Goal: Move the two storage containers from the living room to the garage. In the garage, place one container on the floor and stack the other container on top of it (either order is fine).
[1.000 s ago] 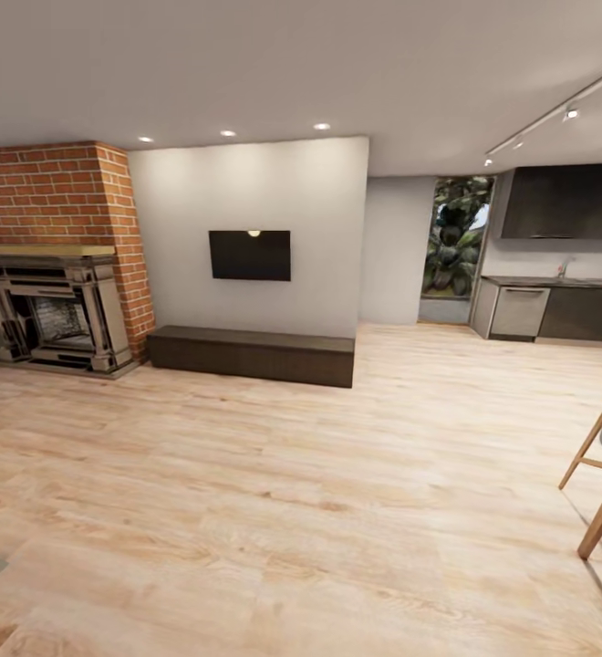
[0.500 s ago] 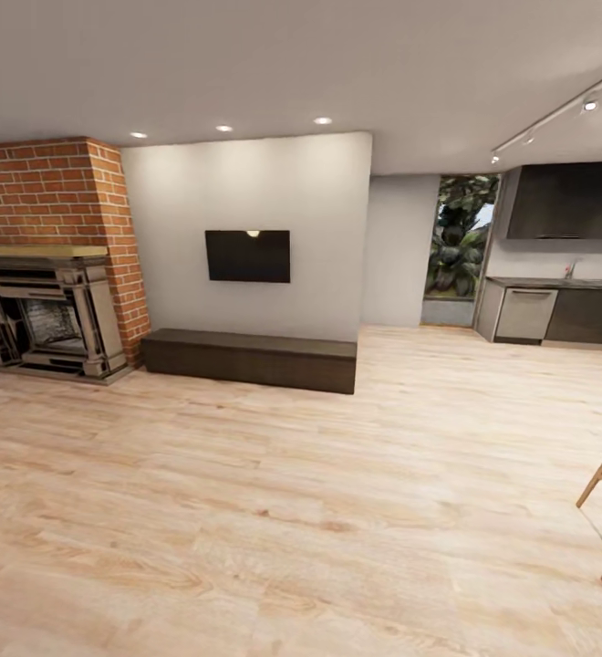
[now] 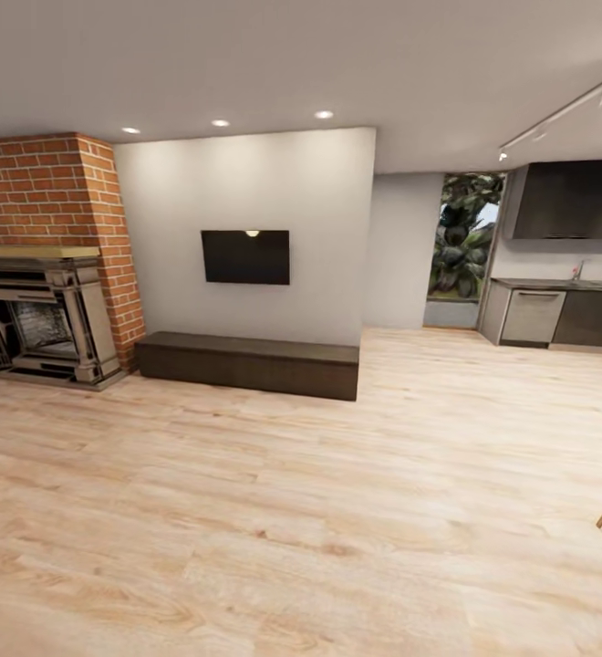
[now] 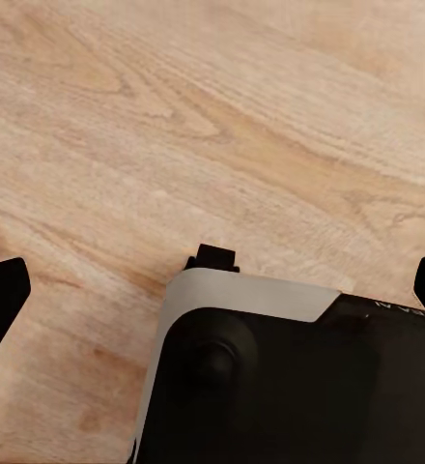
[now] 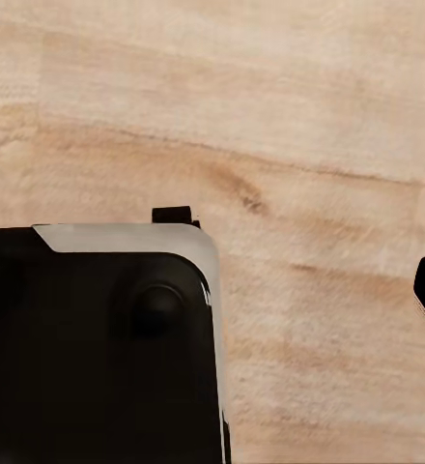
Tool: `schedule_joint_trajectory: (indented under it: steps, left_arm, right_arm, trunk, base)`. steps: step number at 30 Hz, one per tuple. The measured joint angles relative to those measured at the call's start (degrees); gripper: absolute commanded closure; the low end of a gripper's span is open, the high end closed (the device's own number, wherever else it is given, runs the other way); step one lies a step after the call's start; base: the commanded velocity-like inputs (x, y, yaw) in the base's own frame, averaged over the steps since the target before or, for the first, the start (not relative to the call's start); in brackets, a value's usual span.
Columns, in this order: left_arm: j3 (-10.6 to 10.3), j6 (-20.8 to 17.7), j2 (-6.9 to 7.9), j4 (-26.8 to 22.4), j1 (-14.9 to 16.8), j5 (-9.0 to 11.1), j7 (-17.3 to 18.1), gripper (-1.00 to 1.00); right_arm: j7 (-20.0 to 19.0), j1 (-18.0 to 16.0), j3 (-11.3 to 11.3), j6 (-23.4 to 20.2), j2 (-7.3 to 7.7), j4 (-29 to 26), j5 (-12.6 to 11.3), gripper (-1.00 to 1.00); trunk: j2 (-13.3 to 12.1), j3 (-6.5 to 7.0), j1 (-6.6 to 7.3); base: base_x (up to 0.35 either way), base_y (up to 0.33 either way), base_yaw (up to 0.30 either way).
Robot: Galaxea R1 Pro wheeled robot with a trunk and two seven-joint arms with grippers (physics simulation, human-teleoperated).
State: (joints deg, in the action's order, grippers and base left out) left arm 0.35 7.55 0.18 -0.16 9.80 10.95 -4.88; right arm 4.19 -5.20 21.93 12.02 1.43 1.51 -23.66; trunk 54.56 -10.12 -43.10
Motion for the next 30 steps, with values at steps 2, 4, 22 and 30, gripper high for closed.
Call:
schedule_joint_trajectory:
  steps: [2, 4, 22, 30]
  left_arm:
    - [0.0, 0.0, 0.0, -0.01, 0.0, 0.0, 0.0, -1.0]
    - [0.0, 0.0, 0.0, 0.0, -0.01, 0.0, 0.0, -1.0]
    - [0.0, 0.0, 0.0, 0.0, -0.01, 0.0, 0.0, -1.0]
    - [0.0, 0.0, 0.0, -0.01, -0.01, 0.0, 0.0, -1.0]
  right_arm:
    - [0.0, 0.0, 0.0, 0.0, 0.0, 0.0, 0.0, -1.0]
    - [0.0, -0.01, 0.0, -0.01, 0.0, 0.0, 0.03, -1.0]
    - [0.17, -0.01, 0.09, -0.1, 0.0, 0.0, -0.07, -1.0]
    - [0.18, -0.01, 0.17, -0.11, 0.0, 0.0, -0.09, -1.0]
  trunk:
    - [0.0, 0.0, 0.0]
    - [-0.01, 0.0, 0.0]
    - [0.0, 0.0, 0.0]
    - [0.0, 0.0, 0.0]
  base:
    - [0.322, 0.0, 0.025]
    - [0.322, 0.0, 0.143]
    - [0.322, 0.0, 0.256]
    - [0.322, 0.0, 0.27]
